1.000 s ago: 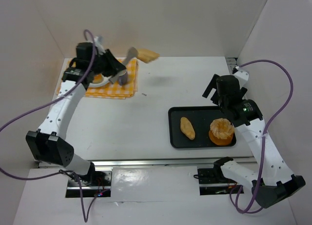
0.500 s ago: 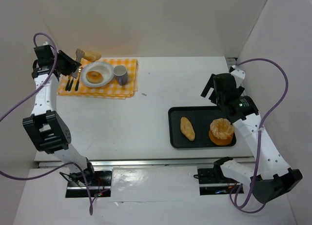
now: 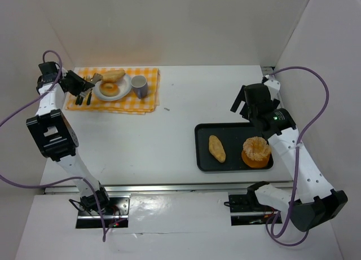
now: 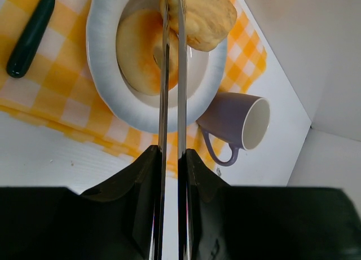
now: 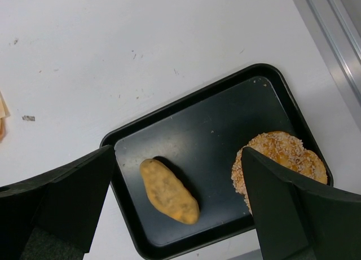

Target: Place the bread

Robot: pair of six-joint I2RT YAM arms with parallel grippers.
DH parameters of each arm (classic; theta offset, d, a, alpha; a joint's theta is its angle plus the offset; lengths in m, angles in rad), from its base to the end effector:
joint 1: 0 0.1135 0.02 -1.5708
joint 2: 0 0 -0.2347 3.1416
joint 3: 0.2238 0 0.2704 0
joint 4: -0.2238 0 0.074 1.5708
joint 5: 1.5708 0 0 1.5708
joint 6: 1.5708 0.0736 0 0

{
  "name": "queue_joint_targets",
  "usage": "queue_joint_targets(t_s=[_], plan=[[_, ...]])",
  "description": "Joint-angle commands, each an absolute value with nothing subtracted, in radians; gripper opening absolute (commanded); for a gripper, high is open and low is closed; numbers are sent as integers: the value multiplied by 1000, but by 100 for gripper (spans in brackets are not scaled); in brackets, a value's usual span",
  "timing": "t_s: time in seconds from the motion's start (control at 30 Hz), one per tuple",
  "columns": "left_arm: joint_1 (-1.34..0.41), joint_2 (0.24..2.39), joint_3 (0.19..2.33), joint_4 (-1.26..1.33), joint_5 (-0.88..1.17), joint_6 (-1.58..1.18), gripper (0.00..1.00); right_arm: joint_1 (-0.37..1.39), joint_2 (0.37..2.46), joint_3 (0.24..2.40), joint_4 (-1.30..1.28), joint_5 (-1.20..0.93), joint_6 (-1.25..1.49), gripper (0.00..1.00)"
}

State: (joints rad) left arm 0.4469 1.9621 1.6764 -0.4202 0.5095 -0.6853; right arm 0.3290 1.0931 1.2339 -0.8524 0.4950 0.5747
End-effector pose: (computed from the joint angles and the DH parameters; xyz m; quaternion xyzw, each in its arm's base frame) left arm 0.4525 0.1771 0.2240 -0.3821 0.7982 -0.2754 0.3755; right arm 0.2666 0.0541 0.3277 0.2093 0.8623 -0.0241 0.4605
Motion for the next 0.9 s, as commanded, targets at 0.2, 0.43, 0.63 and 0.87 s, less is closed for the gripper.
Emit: queue_joint_targets(t_s=[0.2,0.43,0.63,0.87], plan=[[445,1907,1787,-485,423,-632,67,324,1103,1226,-772,471,561,100],[445,1815,1787,-514,356,-623,69,324,1103,1216,-762,462,561,100],[316,1649,1786,-566,166,-566,68,324,1085,1207,-762,453,561,100],[-68,1459,1671,-607,89,-512,65,324,1057,1196,-752,463,561,100]])
